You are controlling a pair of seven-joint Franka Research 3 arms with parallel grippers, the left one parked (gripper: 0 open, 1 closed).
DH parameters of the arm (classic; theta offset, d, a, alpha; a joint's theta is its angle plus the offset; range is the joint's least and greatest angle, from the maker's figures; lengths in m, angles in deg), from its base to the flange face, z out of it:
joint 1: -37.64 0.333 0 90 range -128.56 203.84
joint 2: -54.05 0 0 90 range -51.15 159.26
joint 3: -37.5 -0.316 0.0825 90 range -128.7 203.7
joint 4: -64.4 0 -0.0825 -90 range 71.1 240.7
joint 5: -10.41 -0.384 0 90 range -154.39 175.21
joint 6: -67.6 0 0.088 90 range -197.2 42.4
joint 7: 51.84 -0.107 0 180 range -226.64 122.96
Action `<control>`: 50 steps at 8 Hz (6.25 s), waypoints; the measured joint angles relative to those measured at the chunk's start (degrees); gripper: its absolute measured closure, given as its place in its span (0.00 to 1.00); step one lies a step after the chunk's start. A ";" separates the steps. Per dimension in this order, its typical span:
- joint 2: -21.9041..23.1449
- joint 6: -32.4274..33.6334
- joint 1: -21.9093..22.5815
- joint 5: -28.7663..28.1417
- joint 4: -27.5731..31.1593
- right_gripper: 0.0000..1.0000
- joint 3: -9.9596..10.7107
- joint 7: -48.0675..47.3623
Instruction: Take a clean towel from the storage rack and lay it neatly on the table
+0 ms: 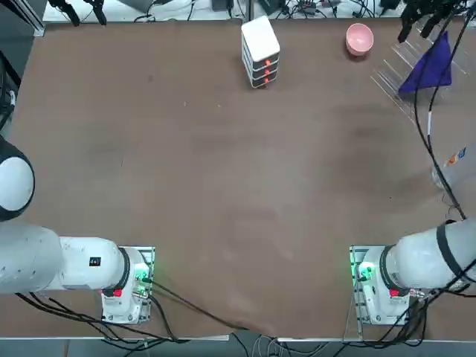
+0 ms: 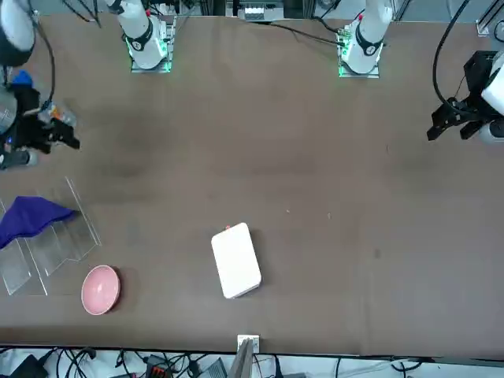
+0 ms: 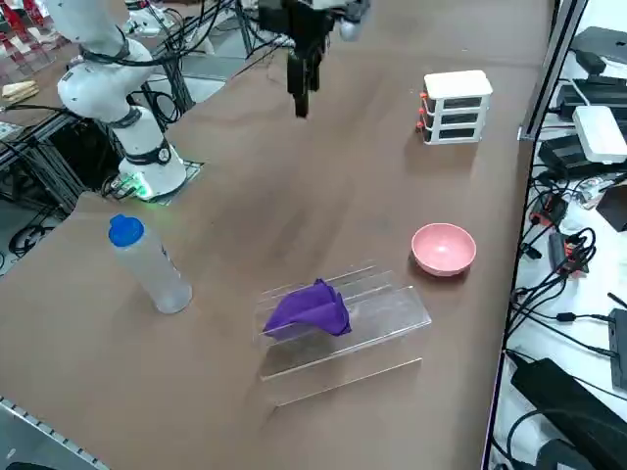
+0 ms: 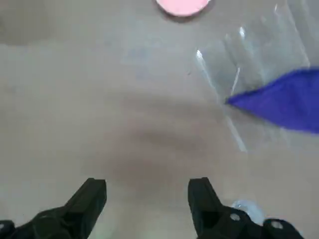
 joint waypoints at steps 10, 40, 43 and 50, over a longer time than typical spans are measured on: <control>-34.04 -29.71 -18.16 0.08 -26.76 0.00 0.22 43.88; -37.45 -27.32 -21.69 -6.35 -27.23 0.67 -0.33 45.67; -37.44 -26.77 -21.69 -6.36 -27.25 0.83 -0.34 45.67; -35.35 -20.39 -21.92 -6.70 -29.21 0.98 -0.22 45.83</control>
